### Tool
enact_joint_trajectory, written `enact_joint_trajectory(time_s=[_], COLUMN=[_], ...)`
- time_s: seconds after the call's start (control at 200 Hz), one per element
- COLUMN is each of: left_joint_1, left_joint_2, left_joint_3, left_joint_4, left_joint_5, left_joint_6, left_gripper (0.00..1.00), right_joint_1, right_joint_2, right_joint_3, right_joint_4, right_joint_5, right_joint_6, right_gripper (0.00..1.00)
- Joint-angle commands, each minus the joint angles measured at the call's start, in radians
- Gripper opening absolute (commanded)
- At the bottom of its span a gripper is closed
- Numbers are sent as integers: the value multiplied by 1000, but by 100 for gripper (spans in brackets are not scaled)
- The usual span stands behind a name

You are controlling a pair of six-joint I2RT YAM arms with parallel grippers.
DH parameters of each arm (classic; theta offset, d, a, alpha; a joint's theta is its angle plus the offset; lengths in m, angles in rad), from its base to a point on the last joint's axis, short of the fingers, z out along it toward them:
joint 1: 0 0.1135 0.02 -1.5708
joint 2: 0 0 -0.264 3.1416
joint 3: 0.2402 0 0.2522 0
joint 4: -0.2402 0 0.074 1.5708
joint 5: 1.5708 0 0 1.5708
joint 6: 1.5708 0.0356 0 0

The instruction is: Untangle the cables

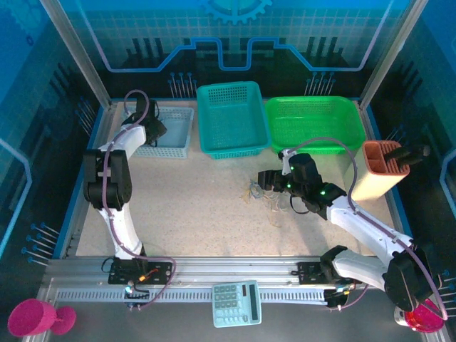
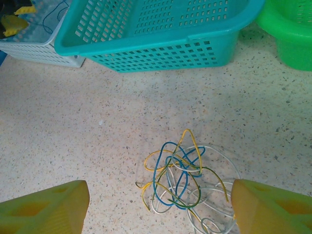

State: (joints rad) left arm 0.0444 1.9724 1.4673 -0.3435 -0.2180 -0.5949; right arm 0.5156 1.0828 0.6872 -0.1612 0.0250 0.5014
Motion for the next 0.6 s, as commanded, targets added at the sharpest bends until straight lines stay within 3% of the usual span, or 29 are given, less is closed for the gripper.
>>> enact_joint_trajectory(time_s=[0.0, 0.195, 0.595], left_joint_1=[9, 8, -28], left_joint_2=[-30, -90, -242], left_joint_3=[34, 105, 133], left_joint_4=[-29, -50, -59], left_joint_5=[24, 91, 325], left_joint_6=[36, 56, 55], left_gripper=[70, 99, 99], right_joint_1=[-16, -17, -21], right_joint_2=[-17, -9, -6], right_joint_3=[28, 30, 116], right_joint_4=[-16, -11, -54], right_joint_5=[-7, -7, -19], right_joint_6=[1, -1, -23], right_gripper=[77, 78, 75])
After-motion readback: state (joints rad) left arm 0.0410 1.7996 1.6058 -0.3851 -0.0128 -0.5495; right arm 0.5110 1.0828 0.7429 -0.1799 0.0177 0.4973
